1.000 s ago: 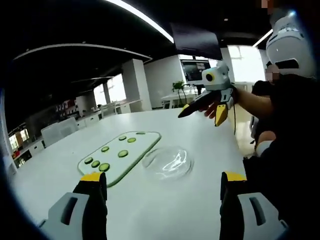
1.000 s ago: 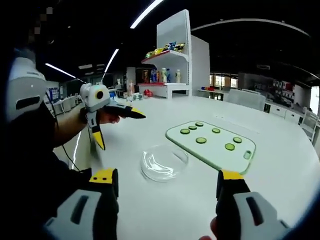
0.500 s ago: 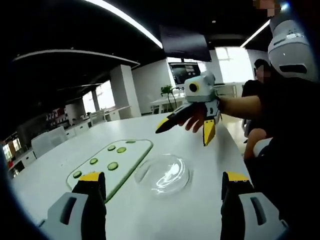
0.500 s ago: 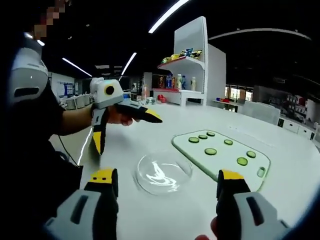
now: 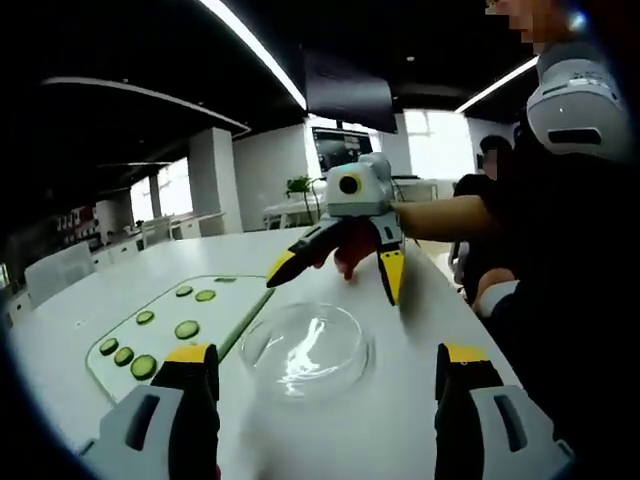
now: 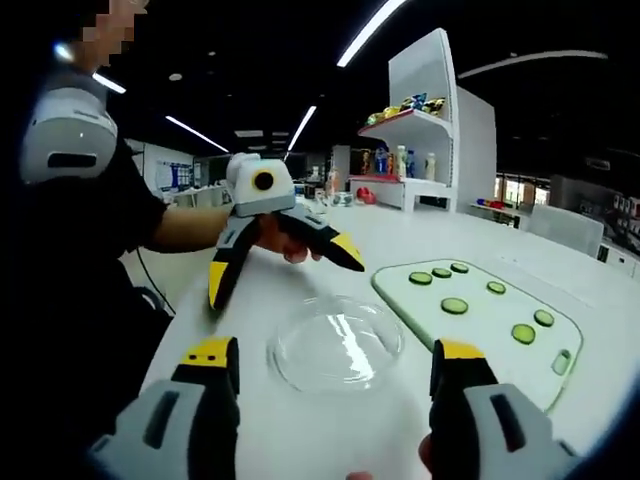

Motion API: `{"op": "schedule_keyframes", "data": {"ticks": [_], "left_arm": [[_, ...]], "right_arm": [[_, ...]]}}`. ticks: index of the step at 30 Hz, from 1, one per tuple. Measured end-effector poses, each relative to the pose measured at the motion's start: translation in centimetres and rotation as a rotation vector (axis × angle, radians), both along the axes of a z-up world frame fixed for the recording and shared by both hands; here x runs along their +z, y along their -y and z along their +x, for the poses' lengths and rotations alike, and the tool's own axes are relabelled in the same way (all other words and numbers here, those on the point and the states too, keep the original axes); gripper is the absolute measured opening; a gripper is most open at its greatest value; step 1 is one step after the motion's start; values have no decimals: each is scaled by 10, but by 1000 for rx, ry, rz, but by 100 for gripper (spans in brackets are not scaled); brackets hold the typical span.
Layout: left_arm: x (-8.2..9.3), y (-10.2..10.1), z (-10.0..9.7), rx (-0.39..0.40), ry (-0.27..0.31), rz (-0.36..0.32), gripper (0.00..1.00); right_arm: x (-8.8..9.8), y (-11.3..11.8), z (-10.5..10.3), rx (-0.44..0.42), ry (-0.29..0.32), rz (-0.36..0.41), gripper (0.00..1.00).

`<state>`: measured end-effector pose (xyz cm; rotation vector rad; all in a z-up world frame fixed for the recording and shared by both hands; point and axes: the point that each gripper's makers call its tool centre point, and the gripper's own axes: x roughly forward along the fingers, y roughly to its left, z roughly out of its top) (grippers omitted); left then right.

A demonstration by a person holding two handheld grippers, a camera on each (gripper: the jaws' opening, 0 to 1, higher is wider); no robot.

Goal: Open the petri dish lid, add cucumber slices into the petri dish, and close the lid

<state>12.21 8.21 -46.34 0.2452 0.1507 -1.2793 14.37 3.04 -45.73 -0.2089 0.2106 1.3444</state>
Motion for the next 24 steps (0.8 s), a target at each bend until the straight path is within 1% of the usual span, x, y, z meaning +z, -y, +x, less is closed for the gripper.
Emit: {"op": "schedule_keyframes", "data": {"ticks": [1,4,5,6,7,8,10,12,13,14,15,16,17,19,20,22,23,24], "left_arm": [[-2,1,1,-1,-3,4,88],[-15,4,1,-9,-1,69,89],[-14,5,1,-10,-2,63,89],[-11,8,3,-12,-11,38,89],[-10,8,7,3,-23,20,89],[-9,9,8,9,-23,17,89],[-11,9,12,15,-19,27,89],[-13,10,12,7,-16,42,89],[-20,11,12,-2,-13,76,89],[-23,11,13,-1,-15,87,89],[-21,12,14,1,-25,68,89],[-22,12,15,0,-38,69,89],[-22,12,15,0,-38,69,89],[-21,11,19,10,-39,66,86],[-21,10,22,18,-39,65,82],[-21,9,26,30,-47,62,71],[-21,9,27,35,-51,58,68],[-22,10,25,29,-60,52,68]], "right_arm": [[1,-2,1,4,-1,-2,74],[-1,-6,1,20,23,-29,74],[-2,-5,2,22,20,-32,74],[-4,-5,2,30,15,-38,74],[-6,-6,-1,34,15,-44,74],[-6,-7,-1,35,15,-47,74],[-12,-5,6,22,55,-73,73],[-13,-7,6,23,51,-75,72],[-15,-6,8,32,44,-76,72],[-16,-7,8,34,35,-73,72],[-17,-6,9,35,31,-74,72],[-19,-7,9,35,34,-78,72],[-20,-7,10,34,38,-82,72],[-23,-7,10,36,43,-93,71],[-24,-7,9,39,43,-97,69],[-25,-7,9,40,14,-88,65],[-25,-7,7,42,13,-87,63],[-25,-7,7,43,14,-87,62]]}}
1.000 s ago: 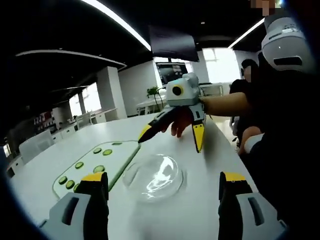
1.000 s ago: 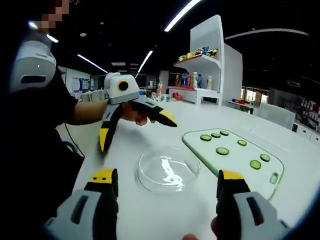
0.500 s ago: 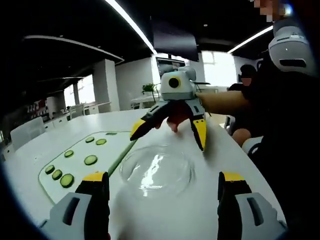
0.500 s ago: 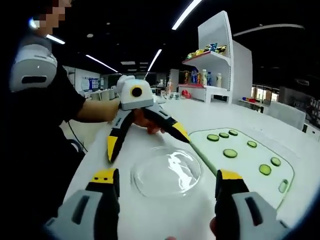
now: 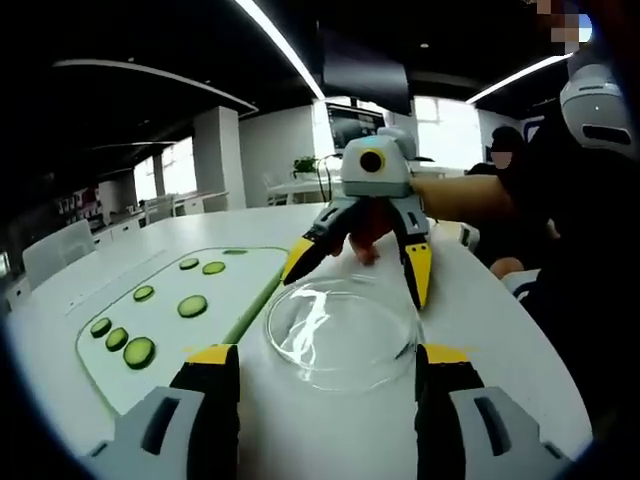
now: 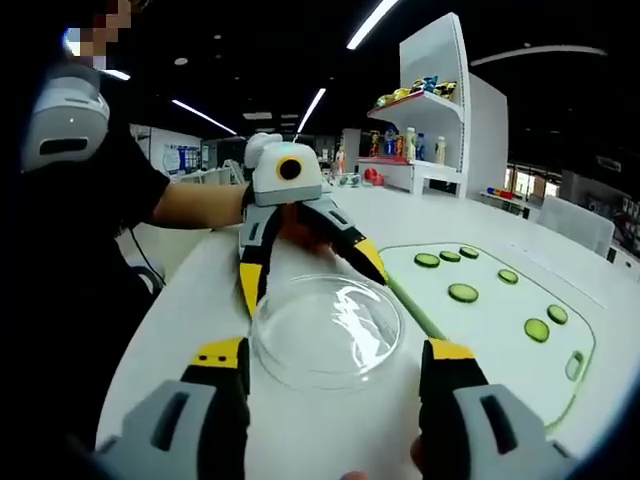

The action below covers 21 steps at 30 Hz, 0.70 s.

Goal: Open the petri dish lid, add cucumber slices into the petri dish, and close the lid

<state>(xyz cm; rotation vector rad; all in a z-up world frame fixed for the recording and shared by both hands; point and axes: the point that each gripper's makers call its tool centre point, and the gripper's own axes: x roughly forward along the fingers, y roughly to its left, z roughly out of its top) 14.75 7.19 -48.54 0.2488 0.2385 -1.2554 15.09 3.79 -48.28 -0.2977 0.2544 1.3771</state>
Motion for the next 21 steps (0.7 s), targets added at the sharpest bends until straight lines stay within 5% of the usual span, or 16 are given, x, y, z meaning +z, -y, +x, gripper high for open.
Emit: {"op": "schedule_keyframes", "data": {"ticks": [8,21], "left_arm": [[-2,7,-4,-18,-33,0,60],[-3,3,1,-17,-57,-7,61]], "right_arm": [[-8,-5,-1,17,-8,-22,56],[-8,-7,-2,14,-46,-3,55]]}}
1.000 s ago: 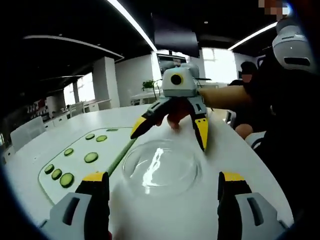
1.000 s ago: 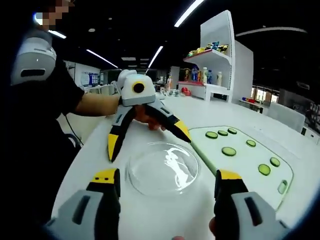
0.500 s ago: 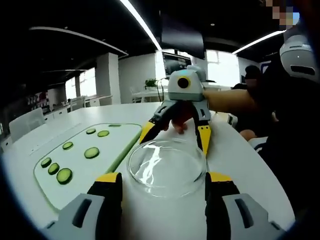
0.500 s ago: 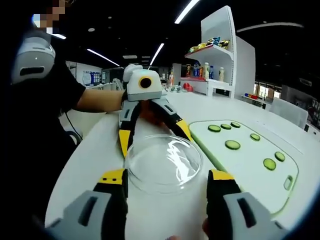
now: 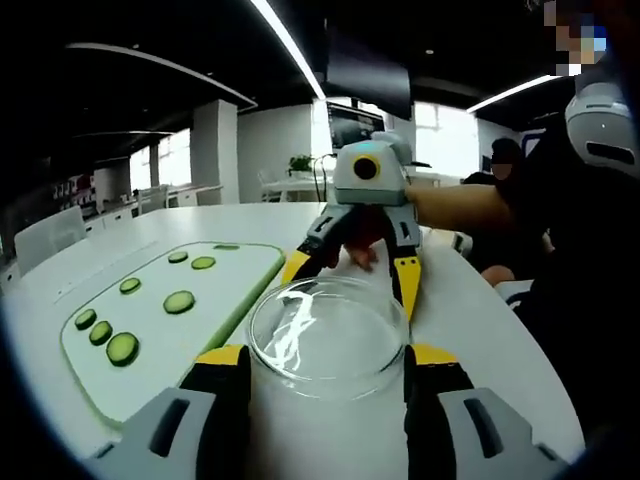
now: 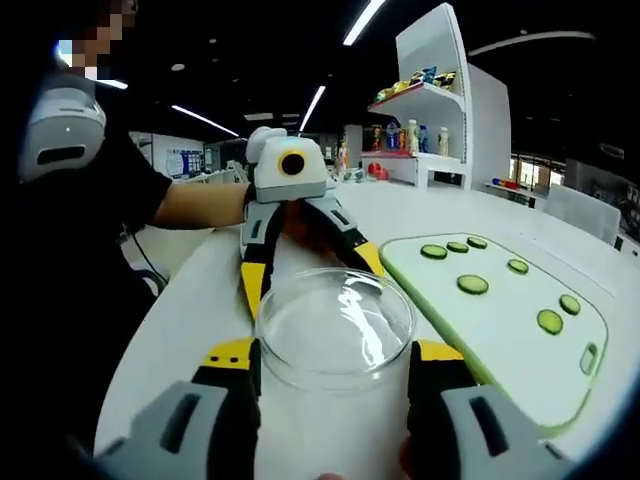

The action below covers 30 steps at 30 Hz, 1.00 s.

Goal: Open the petri dish lid, add cucumber slices into the petri dish, and close the lid

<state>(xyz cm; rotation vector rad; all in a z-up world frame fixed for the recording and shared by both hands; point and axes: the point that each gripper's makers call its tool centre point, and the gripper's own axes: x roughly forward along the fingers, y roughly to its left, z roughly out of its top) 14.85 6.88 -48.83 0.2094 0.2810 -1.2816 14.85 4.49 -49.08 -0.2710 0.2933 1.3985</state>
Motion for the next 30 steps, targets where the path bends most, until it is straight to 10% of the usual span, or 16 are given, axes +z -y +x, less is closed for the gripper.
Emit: {"op": "schedule_keyframes", "data": {"ticks": [17,30], "left_arm": [[30,-2,6,29,2,-87,62],[38,-48,7,84,8,-87,62]], "right_arm": [[26,-6,8,-32,-7,39,55],[34,-49,5,33,2,30,55]]}}
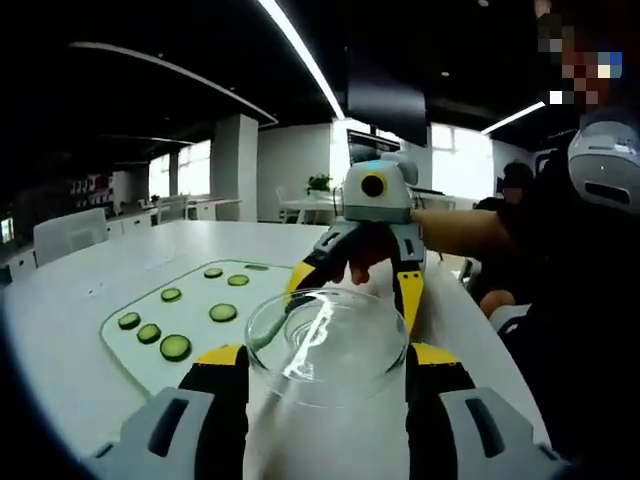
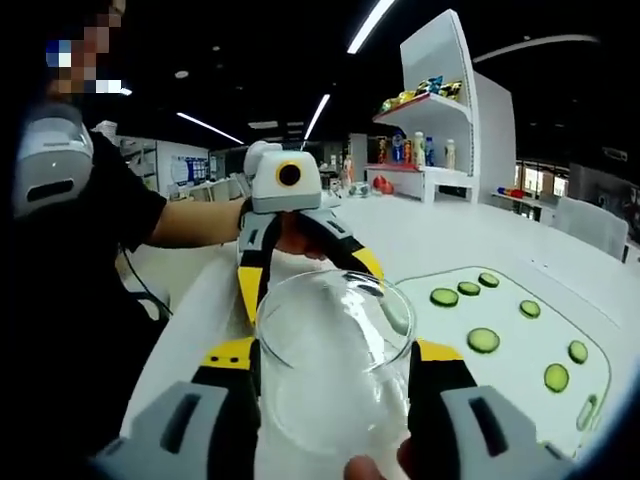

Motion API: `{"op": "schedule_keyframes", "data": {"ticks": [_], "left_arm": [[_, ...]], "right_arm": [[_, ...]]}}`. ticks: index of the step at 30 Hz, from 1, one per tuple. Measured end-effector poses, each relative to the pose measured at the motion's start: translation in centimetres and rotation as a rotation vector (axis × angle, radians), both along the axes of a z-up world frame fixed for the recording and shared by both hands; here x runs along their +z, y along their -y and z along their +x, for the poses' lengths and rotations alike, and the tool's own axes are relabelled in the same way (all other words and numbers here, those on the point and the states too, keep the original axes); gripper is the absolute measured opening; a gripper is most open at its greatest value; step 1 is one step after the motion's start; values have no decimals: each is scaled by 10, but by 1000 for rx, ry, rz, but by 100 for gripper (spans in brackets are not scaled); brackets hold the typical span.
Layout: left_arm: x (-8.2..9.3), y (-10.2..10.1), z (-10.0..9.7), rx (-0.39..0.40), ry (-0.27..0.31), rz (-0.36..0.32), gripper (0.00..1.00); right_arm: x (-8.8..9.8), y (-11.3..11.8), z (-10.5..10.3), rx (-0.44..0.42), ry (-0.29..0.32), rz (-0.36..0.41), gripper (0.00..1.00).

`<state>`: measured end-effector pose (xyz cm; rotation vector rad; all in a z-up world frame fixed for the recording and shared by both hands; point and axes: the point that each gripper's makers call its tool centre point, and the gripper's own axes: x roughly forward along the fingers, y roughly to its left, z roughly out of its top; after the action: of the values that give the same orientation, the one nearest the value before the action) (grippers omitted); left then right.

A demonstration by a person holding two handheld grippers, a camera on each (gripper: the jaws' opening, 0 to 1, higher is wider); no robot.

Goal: Open the petri dish lid, add cucumber slices into the petri dish, and close the lid

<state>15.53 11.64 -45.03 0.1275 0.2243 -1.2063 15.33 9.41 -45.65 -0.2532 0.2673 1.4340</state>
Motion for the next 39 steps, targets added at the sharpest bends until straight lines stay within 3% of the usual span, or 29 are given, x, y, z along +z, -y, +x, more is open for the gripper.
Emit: {"op": "schedule_keyframes", "data": {"ticks": [14,21,39], "left_arm": [[-7,-58,-17,85,-4,23,62],[-13,-82,-18,114,-11,34,62],[-37,-92,-27,98,-31,82,61]], "right_arm": [[-8,-63,-9,95,-15,-38,55],[-14,-84,-11,126,-7,-59,55],[-32,-97,-19,152,9,-133,55]]}}
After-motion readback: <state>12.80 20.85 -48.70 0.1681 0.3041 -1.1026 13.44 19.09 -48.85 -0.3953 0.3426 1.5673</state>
